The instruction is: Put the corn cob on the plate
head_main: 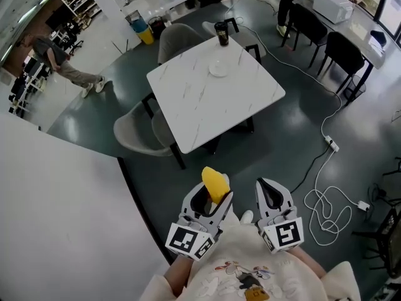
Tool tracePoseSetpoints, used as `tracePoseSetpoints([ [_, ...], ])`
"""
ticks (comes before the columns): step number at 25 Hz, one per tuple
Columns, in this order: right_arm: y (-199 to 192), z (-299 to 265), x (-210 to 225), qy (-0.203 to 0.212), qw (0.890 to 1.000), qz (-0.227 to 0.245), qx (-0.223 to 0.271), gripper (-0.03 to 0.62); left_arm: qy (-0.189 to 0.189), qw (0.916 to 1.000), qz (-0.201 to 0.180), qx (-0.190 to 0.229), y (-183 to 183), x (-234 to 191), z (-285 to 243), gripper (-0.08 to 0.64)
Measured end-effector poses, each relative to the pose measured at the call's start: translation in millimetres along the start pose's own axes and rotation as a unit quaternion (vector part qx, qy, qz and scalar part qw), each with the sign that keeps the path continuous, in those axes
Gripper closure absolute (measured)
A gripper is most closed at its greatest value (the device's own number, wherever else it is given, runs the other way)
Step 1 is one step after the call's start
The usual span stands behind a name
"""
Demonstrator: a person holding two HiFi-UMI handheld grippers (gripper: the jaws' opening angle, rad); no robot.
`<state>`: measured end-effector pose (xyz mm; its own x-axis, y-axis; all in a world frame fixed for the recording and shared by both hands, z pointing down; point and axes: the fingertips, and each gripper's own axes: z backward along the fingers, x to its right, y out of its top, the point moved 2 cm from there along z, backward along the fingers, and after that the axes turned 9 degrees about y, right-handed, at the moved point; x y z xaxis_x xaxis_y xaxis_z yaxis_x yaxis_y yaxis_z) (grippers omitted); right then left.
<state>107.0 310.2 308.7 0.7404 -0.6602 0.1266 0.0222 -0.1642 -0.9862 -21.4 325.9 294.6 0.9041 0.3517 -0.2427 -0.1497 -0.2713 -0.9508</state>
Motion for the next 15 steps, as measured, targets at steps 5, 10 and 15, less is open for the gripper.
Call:
tracePoseSetpoints([
  [5, 2.9, -40.7, 22.2, -0.012, 1.000, -0.006, -0.002, 0.588, -0.004, 1.0000, 0.003, 0.001, 11.6, -30.7, -35.1, 0.301],
  [10, 8.0, -96.0, 45.9, -0.020, 1.000, -0.009, -0.008, 0.588, -0.004, 1.0000, 0.004, -0.002, 26.4, -71.9, -76.3, 0.301],
  [15, 23.1, -154.4, 65.6, -0.030, 0.999, -0.005, -0.010, 0.588, -0.003, 1.0000, 0.008, -0.003, 49.1, -116.2, -114.9, 0.301],
])
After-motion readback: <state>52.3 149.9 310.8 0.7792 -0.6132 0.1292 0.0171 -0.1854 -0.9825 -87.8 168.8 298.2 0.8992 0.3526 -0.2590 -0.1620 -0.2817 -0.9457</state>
